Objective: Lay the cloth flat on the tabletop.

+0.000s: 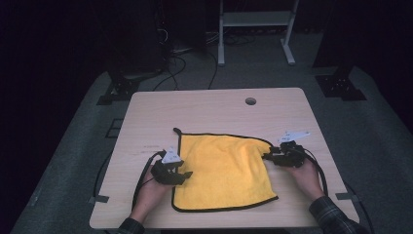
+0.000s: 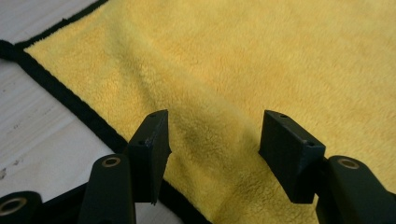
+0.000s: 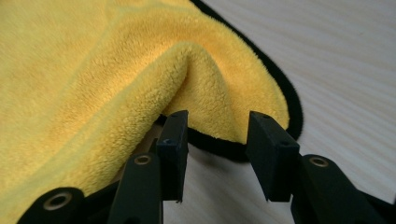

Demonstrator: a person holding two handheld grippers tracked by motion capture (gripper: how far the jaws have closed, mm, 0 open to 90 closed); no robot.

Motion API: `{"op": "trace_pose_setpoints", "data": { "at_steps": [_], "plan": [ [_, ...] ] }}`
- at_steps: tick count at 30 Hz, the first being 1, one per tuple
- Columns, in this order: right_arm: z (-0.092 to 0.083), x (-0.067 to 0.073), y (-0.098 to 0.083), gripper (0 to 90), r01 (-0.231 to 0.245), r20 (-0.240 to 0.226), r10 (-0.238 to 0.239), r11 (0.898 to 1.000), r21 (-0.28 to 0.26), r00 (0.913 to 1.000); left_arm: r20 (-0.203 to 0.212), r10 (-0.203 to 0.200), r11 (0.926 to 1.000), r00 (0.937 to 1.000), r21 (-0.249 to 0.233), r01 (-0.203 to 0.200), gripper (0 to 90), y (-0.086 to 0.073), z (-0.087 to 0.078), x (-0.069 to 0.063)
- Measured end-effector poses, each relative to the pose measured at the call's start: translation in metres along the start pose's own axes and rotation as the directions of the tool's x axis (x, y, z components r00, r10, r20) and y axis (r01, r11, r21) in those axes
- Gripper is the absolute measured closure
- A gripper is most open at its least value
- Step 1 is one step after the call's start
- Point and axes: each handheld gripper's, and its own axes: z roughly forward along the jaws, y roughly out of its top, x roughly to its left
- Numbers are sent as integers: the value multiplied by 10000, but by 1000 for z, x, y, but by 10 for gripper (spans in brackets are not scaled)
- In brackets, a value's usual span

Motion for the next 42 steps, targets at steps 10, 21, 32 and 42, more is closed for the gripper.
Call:
{"op": "trace_pose_setpoints", "data": {
  "at_steps": [10,21,32,42],
  "plan": [
    [6,-7,1,847,56,464,-77,9990,452,9989,-99,-27,9996,9999,286,30,413,-5,5,0],
    [6,-35,15,829,-184,1210,191,9998,-61,9925,-484,-90,10000,9988,-15,89,395,3,3,13],
    [25,-56,25,615,-736,1512,801,9961,-486,9853,-1213,-1151,9925,9859,-563,1089,405,28,16,71],
    [38,-64,22,640,-856,1434,880,9961,-223,9857,-1766,-1124,9936,9779,-86,1127,425,38,43,101]
  ]
}}
